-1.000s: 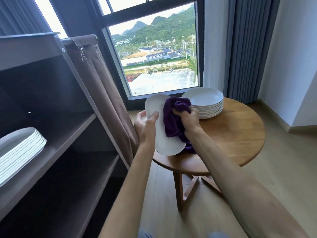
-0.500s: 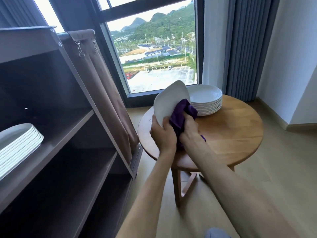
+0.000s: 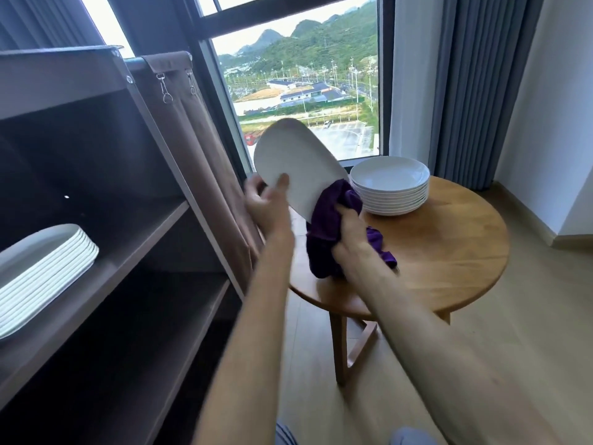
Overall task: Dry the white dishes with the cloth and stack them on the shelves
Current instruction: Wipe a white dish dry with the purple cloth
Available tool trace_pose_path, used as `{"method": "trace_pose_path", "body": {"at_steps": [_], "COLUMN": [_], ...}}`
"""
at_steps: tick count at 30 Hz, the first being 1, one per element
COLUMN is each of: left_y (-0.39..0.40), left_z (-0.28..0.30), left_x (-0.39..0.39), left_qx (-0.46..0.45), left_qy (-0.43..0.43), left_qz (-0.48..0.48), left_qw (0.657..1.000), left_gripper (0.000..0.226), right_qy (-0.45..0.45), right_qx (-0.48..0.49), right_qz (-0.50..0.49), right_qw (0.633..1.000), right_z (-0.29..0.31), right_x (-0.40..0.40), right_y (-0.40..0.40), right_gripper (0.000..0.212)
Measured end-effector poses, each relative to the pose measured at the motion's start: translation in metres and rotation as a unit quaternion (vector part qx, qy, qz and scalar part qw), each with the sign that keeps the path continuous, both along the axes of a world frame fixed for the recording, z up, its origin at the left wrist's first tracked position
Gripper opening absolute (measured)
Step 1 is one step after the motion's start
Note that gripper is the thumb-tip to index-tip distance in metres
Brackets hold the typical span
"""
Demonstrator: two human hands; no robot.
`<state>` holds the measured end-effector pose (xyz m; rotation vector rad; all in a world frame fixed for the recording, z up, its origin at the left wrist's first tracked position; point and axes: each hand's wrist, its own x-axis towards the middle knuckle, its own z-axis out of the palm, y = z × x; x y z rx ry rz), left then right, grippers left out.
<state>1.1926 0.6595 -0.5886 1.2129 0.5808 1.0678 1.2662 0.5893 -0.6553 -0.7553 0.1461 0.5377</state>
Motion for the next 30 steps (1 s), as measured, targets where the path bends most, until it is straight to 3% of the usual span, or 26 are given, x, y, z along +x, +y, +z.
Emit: {"method": "trace_pose_path", "body": {"at_steps": [3,5,7,11,14,16,18,19,21,22,24,27,30], "left_y": [-0.033,-0.024,-0.007,0.017,0.031,0.034,0.028,0.023,0.005,-0.005,-0.011,0.003,0.015], "left_z": [-0.032,-0.038,-0.037,-0.011,0.012,0.021,0.025,0.022,0.005,-0.004,-0.014,-0.026,-0.043], "left_x": [0.012,0.005,-0.011,-0.037,-0.04,-0.038,-0.035,-0.032,-0.031,-0.033,-0.034,-0.029,-0.033], "left_qx": [-0.016,-0.012,0.101,0.304,0.313,0.3,0.32,0.377,0.532,0.563,0.532,0.363,0.202], "left_qy": [-0.022,-0.003,0.099,0.282,0.424,0.45,0.451,0.46,0.429,0.381,0.278,0.204,0.196], "left_qz": [0.073,0.045,-0.011,-0.136,-0.204,-0.223,-0.189,-0.125,0.06,0.111,0.133,0.07,-0.038], "left_qw": [0.997,0.999,0.99,0.9,0.825,0.811,0.811,0.794,0.728,0.725,0.789,0.907,0.959], "left_gripper": [0.02,0.017,0.017,0.008,0.018,0.025,0.03,0.041,0.07,0.072,0.056,0.037,0.035], "right_qy": [0.017,-0.009,-0.035,-0.12,-0.152,-0.149,-0.123,-0.104,-0.055,-0.034,-0.025,-0.06,-0.1], "right_qx": [0.007,-0.02,-0.04,-0.07,-0.071,-0.075,-0.082,-0.09,-0.098,-0.09,-0.072,-0.058,-0.04], "right_qz": [0.023,-0.003,0.004,0.069,0.106,0.114,0.092,0.07,0.036,0.032,0.046,0.073,0.063], "right_qw": [1.0,1.0,0.999,0.988,0.98,0.979,0.985,0.988,0.993,0.995,0.996,0.994,0.992], "right_z": [-0.005,-0.013,-0.021,-0.029,-0.02,-0.012,-0.003,0.003,0.013,0.017,0.022,0.027,0.039], "right_x": [-0.018,-0.013,-0.004,0.004,0.007,0.01,0.009,0.01,0.013,0.012,0.01,0.009,0.018], "right_y": [0.014,0.004,-0.011,-0.029,-0.031,-0.027,-0.021,-0.017,-0.013,-0.013,-0.015,-0.022,-0.032], "right_gripper": [0.029,0.015,0.011,0.013,0.014,0.011,0.01,0.015,0.025,0.029,0.03,0.037,0.03]}}
